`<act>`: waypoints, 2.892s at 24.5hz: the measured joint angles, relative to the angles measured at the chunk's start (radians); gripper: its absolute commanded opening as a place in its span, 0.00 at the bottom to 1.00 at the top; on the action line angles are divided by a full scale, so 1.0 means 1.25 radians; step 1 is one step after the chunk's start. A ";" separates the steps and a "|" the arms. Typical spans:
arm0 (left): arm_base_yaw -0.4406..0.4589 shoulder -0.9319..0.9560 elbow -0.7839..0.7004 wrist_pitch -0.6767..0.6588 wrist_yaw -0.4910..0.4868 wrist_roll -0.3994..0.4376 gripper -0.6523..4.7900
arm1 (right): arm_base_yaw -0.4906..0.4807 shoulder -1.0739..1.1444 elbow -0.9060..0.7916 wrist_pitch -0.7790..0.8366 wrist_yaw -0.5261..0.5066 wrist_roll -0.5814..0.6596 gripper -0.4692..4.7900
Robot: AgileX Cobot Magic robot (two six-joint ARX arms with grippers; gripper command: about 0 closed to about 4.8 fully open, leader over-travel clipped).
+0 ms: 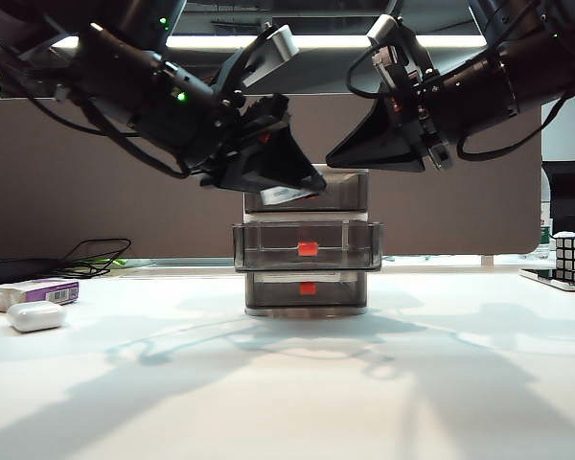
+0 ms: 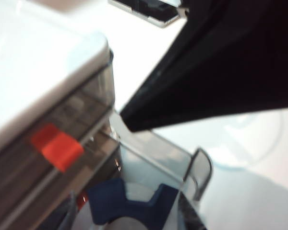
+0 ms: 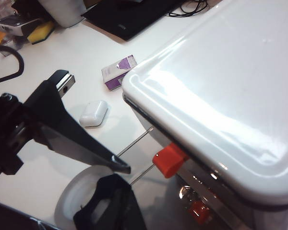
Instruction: Open the second layer of the drawer on the table, pick up the transparent tape on the table and put it in, and finally close the drawer.
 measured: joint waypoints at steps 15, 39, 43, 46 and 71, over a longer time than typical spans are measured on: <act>0.001 0.002 0.005 -0.016 -0.021 -0.005 0.75 | 0.000 -0.004 0.000 -0.030 0.001 -0.015 0.08; -0.020 -0.154 0.005 -0.197 -0.096 0.021 0.11 | 0.001 -0.066 0.001 0.010 0.001 -0.018 0.08; -0.020 -0.180 0.005 -0.257 0.013 0.031 0.11 | 0.001 -0.049 0.054 0.015 0.024 -0.017 0.08; -0.022 -0.132 0.005 -0.330 0.050 0.034 0.11 | 0.001 0.017 0.154 -0.012 0.037 -0.019 0.08; -0.012 0.033 0.005 -0.035 -0.140 0.005 0.11 | 0.001 0.198 0.298 -0.110 0.077 -0.048 0.08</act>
